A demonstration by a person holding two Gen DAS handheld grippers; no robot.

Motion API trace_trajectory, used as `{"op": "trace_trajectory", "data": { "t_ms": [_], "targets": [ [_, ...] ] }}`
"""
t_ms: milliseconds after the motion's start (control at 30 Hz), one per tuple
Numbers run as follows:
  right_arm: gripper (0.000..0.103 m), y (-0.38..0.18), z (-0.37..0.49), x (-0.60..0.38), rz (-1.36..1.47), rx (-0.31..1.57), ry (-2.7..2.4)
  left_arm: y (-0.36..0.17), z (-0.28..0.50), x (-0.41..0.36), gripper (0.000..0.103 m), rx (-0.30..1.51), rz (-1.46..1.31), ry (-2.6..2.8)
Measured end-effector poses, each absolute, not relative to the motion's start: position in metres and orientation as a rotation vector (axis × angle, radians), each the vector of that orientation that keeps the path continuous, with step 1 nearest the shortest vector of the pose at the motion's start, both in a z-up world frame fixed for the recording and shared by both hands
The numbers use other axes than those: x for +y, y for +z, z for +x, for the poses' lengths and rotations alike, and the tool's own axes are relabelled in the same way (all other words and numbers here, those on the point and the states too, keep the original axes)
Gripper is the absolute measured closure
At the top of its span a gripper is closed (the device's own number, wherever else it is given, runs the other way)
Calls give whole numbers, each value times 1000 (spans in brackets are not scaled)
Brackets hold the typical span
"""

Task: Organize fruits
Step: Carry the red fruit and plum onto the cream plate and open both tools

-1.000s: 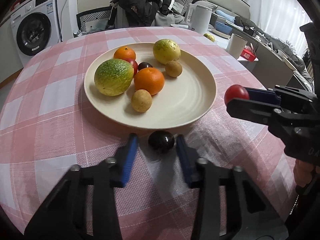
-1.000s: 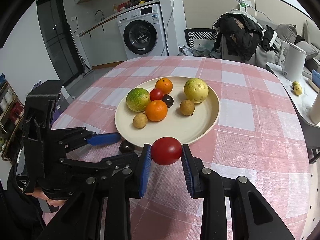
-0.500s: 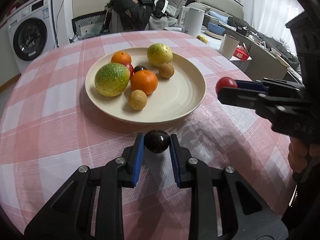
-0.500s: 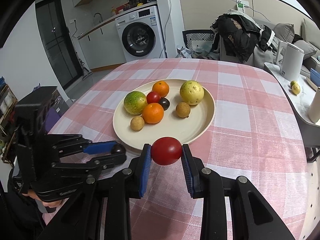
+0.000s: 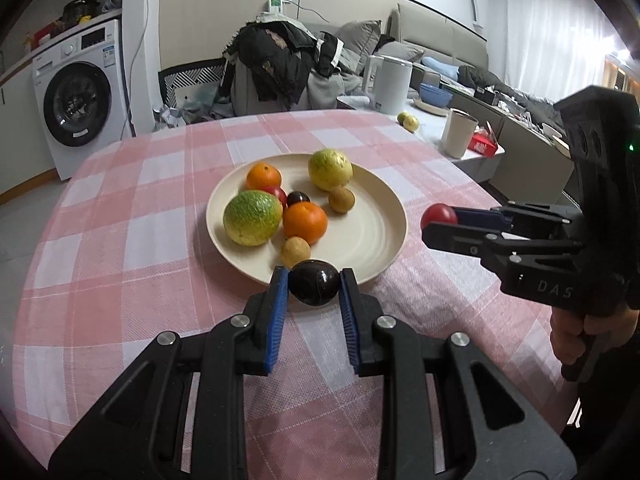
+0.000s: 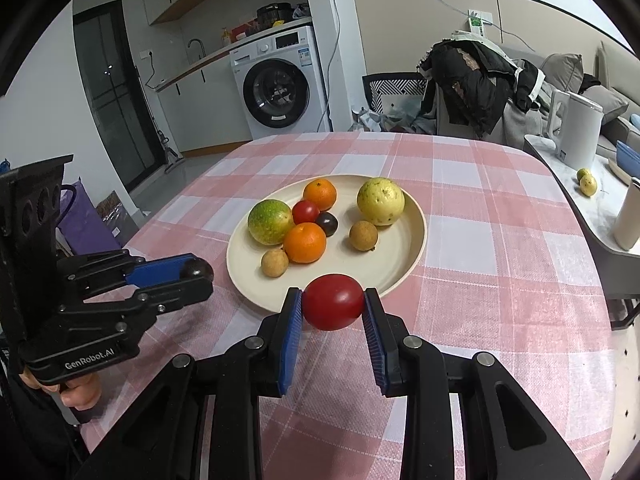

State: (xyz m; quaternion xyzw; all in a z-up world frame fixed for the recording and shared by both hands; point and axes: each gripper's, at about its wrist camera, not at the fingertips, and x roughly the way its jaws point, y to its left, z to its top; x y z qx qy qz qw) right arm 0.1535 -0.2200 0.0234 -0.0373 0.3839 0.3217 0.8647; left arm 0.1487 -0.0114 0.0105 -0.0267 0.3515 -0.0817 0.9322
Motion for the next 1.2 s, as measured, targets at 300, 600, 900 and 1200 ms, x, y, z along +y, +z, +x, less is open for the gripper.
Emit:
{"op": "trace_trajectory", "data": {
  "t_ms": [300, 600, 900, 1200],
  "targets": [
    [72, 24, 161, -224, -52, 776, 650, 8, 160, -9, 80, 712, -79, -150],
    [72, 8, 174, -212, -41, 799, 637, -10, 190, -21, 80, 733, -74, -135],
    [72, 8, 183, -210, -40, 784, 639, -14, 204, -29, 80, 709, -60, -120],
    [72, 0, 187, -210, -53, 787, 631, -21, 210, -28, 80, 719, -67, -121]
  ]
}}
